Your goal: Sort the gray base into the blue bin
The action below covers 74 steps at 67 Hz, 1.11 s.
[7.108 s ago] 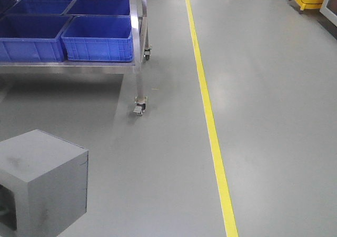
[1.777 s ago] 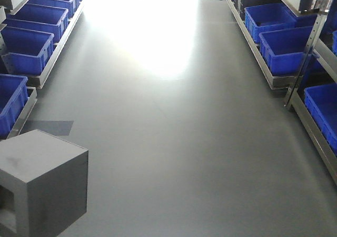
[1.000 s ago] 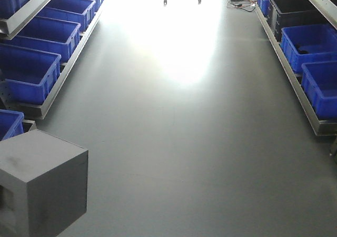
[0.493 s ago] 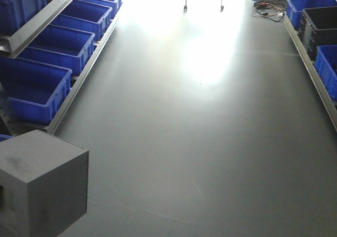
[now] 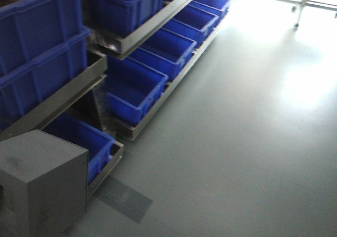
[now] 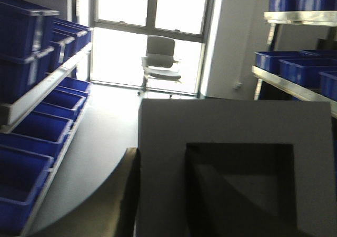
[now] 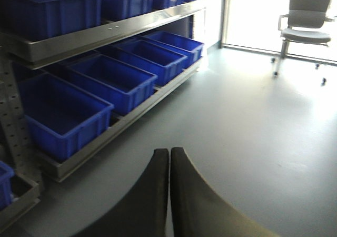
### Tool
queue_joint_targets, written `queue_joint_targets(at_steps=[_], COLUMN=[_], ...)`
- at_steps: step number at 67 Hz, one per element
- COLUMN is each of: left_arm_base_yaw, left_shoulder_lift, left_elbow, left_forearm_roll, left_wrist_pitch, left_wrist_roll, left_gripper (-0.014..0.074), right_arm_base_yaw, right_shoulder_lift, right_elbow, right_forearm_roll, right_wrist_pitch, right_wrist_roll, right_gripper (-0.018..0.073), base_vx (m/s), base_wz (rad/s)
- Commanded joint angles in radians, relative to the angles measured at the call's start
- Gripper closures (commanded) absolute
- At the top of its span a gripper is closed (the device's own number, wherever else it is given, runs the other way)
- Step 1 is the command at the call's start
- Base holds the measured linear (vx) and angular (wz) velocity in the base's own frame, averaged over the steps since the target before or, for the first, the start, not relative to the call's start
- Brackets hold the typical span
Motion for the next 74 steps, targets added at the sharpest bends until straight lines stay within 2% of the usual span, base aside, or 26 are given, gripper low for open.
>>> queue_joint_targets(at_steps=[1, 32, 74], left_arm_base_yaw=[-0.005, -0.005, -0.005], left_shoulder_lift=[0.007, 0.007, 0.007], left_elbow=[-0.031, -0.031, -0.031], left_forearm_roll=[-0.004, -0.004, -0.004], left_wrist_pitch=[-0.110, -0.110, -0.110], left_wrist_roll=[-0.007, -0.007, -0.007], left_gripper=[0.0603, 0.0603, 0.0603], right_arm_base_yaw=[0.003, 0.003, 0.003], right_shoulder_lift=[-0.008, -0.008, -0.008], right_elbow=[0.005, 0.005, 0.005], right_forearm_roll=[-0.009, -0.009, -0.009], right_wrist_pitch=[-0.079, -0.079, -0.079], right_wrist_roll=[-0.012, -0.012, -0.012], right_gripper=[0.0564, 0.0564, 0.0564], base_vx=[0.30, 0.25, 0.18], base_wz=[0.99, 0.88, 0.71])
